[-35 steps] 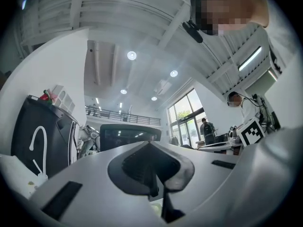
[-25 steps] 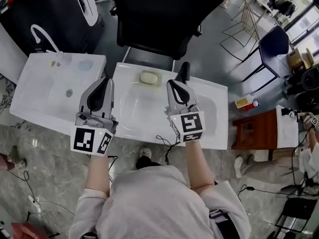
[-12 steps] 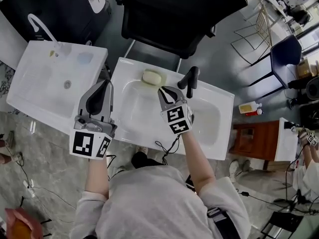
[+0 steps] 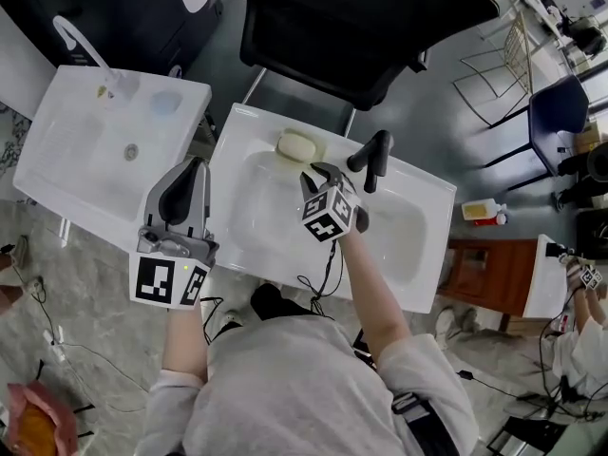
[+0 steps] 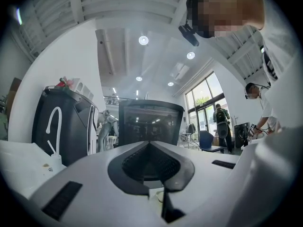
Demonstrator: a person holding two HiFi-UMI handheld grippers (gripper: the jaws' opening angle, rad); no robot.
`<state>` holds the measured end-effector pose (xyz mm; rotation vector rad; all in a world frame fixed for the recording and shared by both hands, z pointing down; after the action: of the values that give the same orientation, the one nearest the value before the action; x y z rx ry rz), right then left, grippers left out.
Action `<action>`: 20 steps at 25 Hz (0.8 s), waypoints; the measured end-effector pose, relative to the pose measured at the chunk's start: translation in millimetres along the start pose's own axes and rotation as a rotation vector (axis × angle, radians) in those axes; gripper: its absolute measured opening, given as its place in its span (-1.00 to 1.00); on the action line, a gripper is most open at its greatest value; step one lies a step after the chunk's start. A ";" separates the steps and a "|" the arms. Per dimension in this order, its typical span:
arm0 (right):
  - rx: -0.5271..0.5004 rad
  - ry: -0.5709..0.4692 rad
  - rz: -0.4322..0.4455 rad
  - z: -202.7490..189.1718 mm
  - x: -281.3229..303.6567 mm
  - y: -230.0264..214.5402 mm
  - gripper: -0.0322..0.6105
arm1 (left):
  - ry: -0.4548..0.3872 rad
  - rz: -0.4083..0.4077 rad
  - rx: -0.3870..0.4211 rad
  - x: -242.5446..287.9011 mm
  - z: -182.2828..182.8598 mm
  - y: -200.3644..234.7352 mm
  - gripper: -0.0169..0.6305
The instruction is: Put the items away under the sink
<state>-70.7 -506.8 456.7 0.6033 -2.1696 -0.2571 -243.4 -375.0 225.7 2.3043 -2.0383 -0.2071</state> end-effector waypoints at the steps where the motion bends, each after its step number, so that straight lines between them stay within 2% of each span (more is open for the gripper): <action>1: -0.022 0.015 0.004 -1.3 3.7 0.8 -0.57 | 0.002 0.003 0.000 -0.4 -0.7 0.8 -0.92; 6: -0.114 0.081 0.021 -6.2 22.5 4.0 -0.56 | 0.012 0.015 -0.002 -1.0 -4.4 6.5 -0.92; 20: -0.233 0.167 0.063 -17.3 45.0 6.6 -0.56 | 0.031 0.026 -0.006 -3.4 -10.9 11.4 -0.92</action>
<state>-82.9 -523.4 500.8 0.4080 -1.9593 -0.4047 -253.5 -373.5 238.2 2.2613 -2.0485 -0.1751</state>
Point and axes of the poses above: the fingertips, and each gripper's own axes: x forward along the fingers, y to its left, z out of its top, the point moved 4 cm from there along -x, backward along the fingers, and after that the axes turned 5 degrees about -x, right-handed, at the moved point
